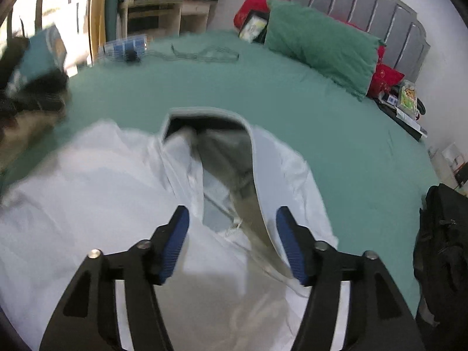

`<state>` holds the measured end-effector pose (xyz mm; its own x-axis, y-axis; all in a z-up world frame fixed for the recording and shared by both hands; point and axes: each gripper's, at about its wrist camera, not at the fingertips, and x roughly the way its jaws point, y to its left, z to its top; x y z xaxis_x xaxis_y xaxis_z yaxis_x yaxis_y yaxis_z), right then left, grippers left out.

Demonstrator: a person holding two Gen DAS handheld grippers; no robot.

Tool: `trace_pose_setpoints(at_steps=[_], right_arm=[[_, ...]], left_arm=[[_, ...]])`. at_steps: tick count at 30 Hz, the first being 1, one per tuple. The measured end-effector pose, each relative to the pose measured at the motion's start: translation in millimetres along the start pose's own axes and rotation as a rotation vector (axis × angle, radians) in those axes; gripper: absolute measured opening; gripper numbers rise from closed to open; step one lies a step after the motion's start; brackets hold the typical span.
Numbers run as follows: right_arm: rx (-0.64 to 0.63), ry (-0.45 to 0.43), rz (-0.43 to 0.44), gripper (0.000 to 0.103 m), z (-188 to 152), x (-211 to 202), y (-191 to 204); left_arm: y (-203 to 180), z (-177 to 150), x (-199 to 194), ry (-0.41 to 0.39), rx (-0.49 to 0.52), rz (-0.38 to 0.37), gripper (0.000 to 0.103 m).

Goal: Fold large clothes

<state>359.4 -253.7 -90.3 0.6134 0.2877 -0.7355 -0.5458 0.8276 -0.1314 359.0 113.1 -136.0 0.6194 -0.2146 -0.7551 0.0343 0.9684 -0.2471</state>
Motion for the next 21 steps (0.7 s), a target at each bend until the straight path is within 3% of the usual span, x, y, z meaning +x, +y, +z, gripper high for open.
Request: trace_pose_setpoints(at_steps=[4,8,10,14,18,21], right_arm=[[0.041,-0.102,-0.025,0.075,27.5,-17.5,-23.4],[0.128,-0.088,-0.063,0.079,65.2,8.0,-64.2],[0.152,-0.008,0.015,0.084,83.6,44.0,-82.1],[0.079,0.176,0.171,0.087,91.0,110.6,-84.4],[0.044,0.331,0.416,0.096,84.4,155.8,-70.2],[-0.085,0.416,0.471,0.096,72.7,172.1,-42.2]], left_arm=[[4.3,0.1,1.7,0.006,0.001,-0.002,0.08],[13.6,1.5,4.5,0.004,-0.024,0.03,0.08],[19.4,1.9,6.2,0.007,-0.042,0.045,0.08],[25.3,3.8,9.7,0.002,-0.021,0.101,0.08],[30.4,3.1,16.0,0.02,-0.022,0.112,0.08],[29.2,0.7,18.6,0.032,-0.016,0.106,0.08]])
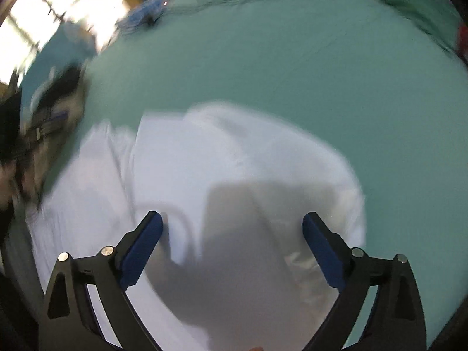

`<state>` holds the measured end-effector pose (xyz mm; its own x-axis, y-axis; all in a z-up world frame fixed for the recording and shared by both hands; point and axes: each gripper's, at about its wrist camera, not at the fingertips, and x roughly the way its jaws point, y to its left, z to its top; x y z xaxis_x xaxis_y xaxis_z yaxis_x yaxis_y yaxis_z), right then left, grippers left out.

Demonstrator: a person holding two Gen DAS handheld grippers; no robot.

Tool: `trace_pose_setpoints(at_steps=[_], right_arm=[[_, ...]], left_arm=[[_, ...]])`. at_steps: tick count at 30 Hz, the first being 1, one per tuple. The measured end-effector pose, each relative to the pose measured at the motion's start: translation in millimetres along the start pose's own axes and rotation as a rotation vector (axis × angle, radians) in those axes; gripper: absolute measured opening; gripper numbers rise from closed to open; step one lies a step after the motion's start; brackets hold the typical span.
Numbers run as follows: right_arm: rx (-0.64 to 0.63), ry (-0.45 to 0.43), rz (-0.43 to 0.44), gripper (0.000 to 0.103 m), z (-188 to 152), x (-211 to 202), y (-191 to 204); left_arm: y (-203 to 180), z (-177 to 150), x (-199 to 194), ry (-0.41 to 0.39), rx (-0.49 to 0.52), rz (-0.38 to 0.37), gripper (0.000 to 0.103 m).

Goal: Fold large clothes

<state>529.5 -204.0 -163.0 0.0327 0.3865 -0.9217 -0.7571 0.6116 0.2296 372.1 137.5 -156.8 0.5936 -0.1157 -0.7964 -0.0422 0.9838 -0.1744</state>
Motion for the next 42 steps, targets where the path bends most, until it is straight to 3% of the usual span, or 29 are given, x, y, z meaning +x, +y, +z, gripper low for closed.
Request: trace_pose_setpoints(at_steps=[2,7,10,12,14,18,22,24,28,33,35,42], right_arm=[[-0.055,0.06,0.001,0.097,0.6,15.8,9.7],[-0.128,0.131,-0.118,0.095,12.5,38.2,30.0],[-0.181,0.152,-0.128,0.077,16.0,39.2,46.5],[-0.252,0.149,-0.14,0.043,12.6,35.6,67.4],[-0.363,0.134,-0.246,0.035,6.9,34.4,96.8],[-0.638,0.059,-0.615,0.032,-20.2,42.1,167.0],[-0.73,-0.037,-0.888,0.032,-54.6,51.9,205.4],[-0.769,-0.058,-0.998,0.035,-76.6,60.9,216.2],[-0.773,-0.075,-1.12,0.043,-118.2,77.8,233.1],[-0.62,-0.11,-1.124,0.051,-144.1,65.9,242.3],[-0.554,-0.112,-1.114,0.063,-146.3,60.1,242.0],[-0.3,-0.157,-0.991,0.064,-154.3,44.8,246.8]], left_arm=[[-4.2,-1.4,0.6,0.004,0.013,-0.007,0.08],[-16.8,-3.7,-0.5,0.006,0.056,-0.015,0.08],[-20.8,-6.0,0.7,0.015,0.064,-0.019,0.08],[-22.5,-7.4,1.7,0.026,0.069,-0.022,0.08],[-24.0,-7.7,0.2,0.026,0.07,-0.026,0.08],[-26.7,-7.4,-6.1,0.014,0.072,-0.043,0.08],[-30.4,-9.0,-13.4,0.007,0.072,-0.059,0.08],[-31.9,-10.2,-16.2,0.004,0.074,-0.068,0.08],[-37.4,-13.6,-20.7,0.006,0.084,-0.087,0.08],[-45.5,-19.1,-20.7,0.019,0.098,-0.098,0.08],[-48.6,-20.6,-19.3,0.027,0.102,-0.105,0.08],[-69.1,-28.2,-23.5,0.031,0.135,-0.143,0.08]])
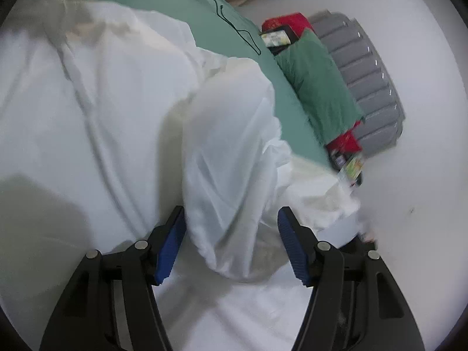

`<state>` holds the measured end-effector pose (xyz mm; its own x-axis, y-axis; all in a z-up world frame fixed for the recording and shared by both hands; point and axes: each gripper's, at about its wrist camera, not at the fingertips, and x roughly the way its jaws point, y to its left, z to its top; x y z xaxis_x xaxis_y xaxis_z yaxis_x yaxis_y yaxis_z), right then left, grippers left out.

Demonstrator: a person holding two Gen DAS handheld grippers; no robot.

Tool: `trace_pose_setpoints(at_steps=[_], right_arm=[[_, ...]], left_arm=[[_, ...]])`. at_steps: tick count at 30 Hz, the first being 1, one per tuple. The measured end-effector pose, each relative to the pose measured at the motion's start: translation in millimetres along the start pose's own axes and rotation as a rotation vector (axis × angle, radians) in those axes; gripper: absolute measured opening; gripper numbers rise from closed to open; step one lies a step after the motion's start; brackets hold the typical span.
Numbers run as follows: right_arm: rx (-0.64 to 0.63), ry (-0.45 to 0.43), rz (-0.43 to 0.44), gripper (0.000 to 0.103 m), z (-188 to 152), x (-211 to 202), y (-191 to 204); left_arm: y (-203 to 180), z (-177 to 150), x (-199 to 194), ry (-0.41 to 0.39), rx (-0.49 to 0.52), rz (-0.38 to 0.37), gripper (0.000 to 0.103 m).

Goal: Fold large clothes

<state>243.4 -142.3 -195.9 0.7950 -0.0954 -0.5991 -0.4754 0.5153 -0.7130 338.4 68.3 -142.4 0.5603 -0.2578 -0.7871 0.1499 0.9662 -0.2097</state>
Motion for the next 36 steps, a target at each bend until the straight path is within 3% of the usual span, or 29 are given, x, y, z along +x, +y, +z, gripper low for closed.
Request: trace_pose_setpoints(at_steps=[3,7,10,16,20,22,26,30,32,33,34,35,36], right_arm=[[0.109,0.024,0.043,0.064,-4.3,-8.4,-6.9],[0.303,0.033,0.17,0.064,-17.3,-16.7,-16.6],[0.399,0.05,0.218,0.064,-21.9,-9.4,-23.4],[0.599,0.015,0.296,0.064,-32.2,-19.5,-61.7],[0.645,-0.048,0.25,0.065,-35.8,-37.8,-104.6],[0.679,-0.052,0.194,0.071,-36.1,-36.5,-129.4],[0.787,0.011,0.151,0.073,-31.6,5.3,-176.1],[0.933,0.145,0.266,0.073,-38.0,59.4,-198.7],[0.935,0.199,0.323,0.073,-41.2,76.4,-194.2],[0.938,0.21,0.34,0.064,-44.7,80.7,-190.2],[0.951,0.198,0.359,0.048,-50.9,82.8,-186.9],[0.962,0.201,0.35,0.018,-57.8,81.0,-182.9],[0.983,0.211,0.343,0.01,-67.2,79.3,-180.0]], left_arm=[[-11.7,-3.8,0.4,0.002,0.012,-0.037,0.08],[-29.6,-1.9,5.7,-0.02,-0.035,-0.186,0.08],[-46.8,3.5,24.5,-0.017,-0.059,-0.29,0.08],[-78.3,-4.6,74.9,0.101,-0.102,-0.297,0.08],[-93.0,-15.1,82.0,0.126,-0.056,-0.272,0.08],[-98.7,-18.7,82.3,0.123,-0.021,-0.257,0.08],[-99.9,-21.8,82.8,0.117,-0.008,-0.252,0.08],[-111.4,-28.2,82.7,0.112,0.045,-0.216,0.08],[-116.3,-30.5,82.2,0.112,0.071,-0.196,0.08],[-118.5,-31.6,82.3,0.11,0.082,-0.19,0.08],[-118.7,-30.2,82.8,0.107,0.085,-0.19,0.08],[-118.8,-29.2,83.3,0.103,0.084,-0.196,0.075],[-119.1,-29.3,83.4,0.097,0.082,-0.214,0.065]])
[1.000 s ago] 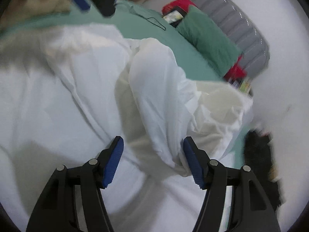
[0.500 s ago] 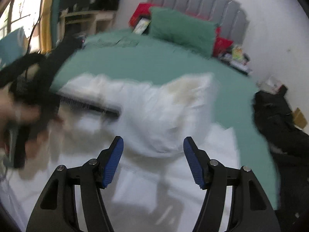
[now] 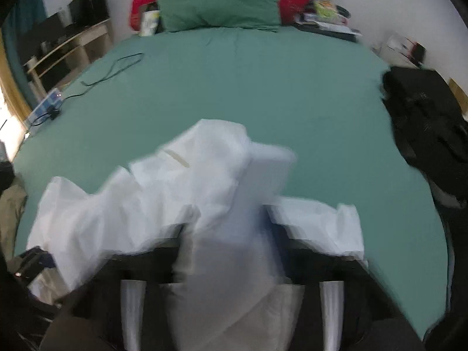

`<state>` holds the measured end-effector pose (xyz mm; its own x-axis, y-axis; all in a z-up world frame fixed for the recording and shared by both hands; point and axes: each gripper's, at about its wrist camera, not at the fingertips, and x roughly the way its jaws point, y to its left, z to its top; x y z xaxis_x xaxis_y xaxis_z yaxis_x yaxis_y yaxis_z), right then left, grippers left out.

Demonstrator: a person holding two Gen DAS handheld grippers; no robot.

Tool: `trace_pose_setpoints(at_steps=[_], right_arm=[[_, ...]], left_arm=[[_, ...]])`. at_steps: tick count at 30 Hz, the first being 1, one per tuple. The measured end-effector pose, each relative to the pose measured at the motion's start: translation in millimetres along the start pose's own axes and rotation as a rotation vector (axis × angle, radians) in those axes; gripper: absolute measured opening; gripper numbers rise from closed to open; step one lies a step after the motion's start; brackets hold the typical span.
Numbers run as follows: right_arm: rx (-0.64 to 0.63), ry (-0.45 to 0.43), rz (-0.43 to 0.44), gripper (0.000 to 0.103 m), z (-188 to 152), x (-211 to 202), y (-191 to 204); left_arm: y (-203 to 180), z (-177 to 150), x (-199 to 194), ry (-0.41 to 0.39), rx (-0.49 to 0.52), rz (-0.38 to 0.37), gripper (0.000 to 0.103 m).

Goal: Fold large clothes

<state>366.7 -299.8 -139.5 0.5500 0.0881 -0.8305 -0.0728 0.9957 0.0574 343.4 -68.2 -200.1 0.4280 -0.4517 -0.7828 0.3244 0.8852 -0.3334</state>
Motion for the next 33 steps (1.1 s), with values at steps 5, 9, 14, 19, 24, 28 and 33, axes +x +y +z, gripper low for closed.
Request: trace_pose_setpoints(at_steps=[5,9,14,19,24,28,33], right_arm=[[0.282,-0.141,0.295,0.01,-42.1,-27.3,-39.6],[0.463,-0.295,0.619,0.01,-75.7,-41.9,-54.2],[0.549,-0.229,0.514,0.05,-110.2,-31.7,-53.9],[0.653,-0.124,0.421,0.07,-140.0,-37.4,-75.8],[0.491,-0.093,0.303,0.07,-141.7,-58.1,-58.7],[0.4,-0.105,0.244,0.07,-142.6,-64.1,-49.1],[0.324,-0.109,0.297,0.027,-125.3,-67.0,-32.7]], left_arm=[[5.1,0.8,-12.8,-0.049,-0.039,-0.021,0.017],[8.2,2.9,-52.0,-0.187,-0.021,0.055,0.006],[16.8,-10.7,-79.7,-0.217,0.076,0.183,0.003],[44.6,-26.2,-59.1,-0.073,-0.054,0.125,0.003],[38.3,-15.2,-83.3,-0.156,-0.117,0.03,0.004],[25.6,3.3,-116.4,-0.309,-0.123,-0.059,0.044],[6.1,21.3,-113.9,-0.27,-0.117,-0.232,0.064]])
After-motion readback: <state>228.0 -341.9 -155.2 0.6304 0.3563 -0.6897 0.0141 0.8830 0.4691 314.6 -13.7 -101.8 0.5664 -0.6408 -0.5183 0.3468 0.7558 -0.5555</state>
